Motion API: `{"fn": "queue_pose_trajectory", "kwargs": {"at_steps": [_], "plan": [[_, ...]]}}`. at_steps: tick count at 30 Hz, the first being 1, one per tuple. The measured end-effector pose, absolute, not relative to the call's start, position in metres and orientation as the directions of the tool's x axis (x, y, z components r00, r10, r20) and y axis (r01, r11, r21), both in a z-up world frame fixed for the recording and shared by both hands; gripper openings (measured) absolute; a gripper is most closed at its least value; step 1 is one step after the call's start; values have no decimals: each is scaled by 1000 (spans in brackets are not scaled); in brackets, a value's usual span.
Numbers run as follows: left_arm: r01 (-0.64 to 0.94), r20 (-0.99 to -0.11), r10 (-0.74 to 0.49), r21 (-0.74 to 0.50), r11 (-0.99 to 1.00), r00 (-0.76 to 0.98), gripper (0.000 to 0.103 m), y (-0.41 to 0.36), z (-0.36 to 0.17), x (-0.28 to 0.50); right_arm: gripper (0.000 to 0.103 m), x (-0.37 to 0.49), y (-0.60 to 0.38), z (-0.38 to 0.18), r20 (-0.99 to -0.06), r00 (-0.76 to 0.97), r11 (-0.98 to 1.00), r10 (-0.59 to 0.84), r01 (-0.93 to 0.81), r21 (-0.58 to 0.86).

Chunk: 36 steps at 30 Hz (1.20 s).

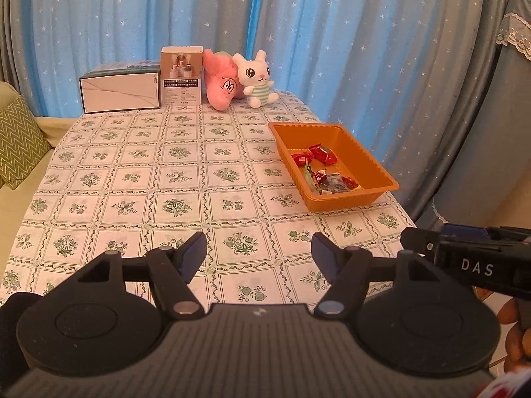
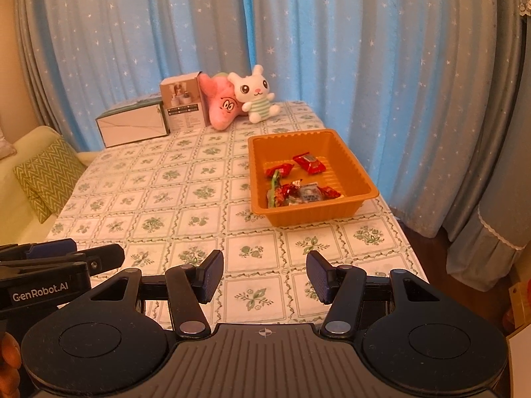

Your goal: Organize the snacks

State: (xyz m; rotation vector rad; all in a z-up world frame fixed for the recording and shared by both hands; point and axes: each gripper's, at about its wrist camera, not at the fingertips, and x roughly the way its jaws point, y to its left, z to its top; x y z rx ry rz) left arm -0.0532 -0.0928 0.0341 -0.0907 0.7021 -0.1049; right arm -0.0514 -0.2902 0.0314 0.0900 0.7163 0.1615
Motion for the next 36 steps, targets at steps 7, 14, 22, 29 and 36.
{"fn": "queue_pose_trajectory", "kwargs": {"at_steps": [7, 14, 22, 29, 36], "plan": [[64, -638, -123, -116, 991, 760, 67, -92, 35, -53, 56, -52, -290, 33, -645, 744, 984, 177, -115, 137], [63, -638, -121, -114, 992, 760, 67, -93, 34, -52, 56, -52, -289, 32, -645, 743, 984, 179, -116, 139], [56, -641, -120, -118, 991, 758, 67, -91, 31, -51, 56, -52, -288, 32, -646, 742, 983, 179, -118, 138], [56, -641, -118, -117, 992, 758, 67, -91, 30, -51, 56, -51, -287, 32, -646, 742, 983, 181, -118, 140], [60, -643, -120, -115, 992, 756, 67, -92, 29, -52, 56, -52, -284, 31, -645, 741, 982, 185, -118, 145]]}}
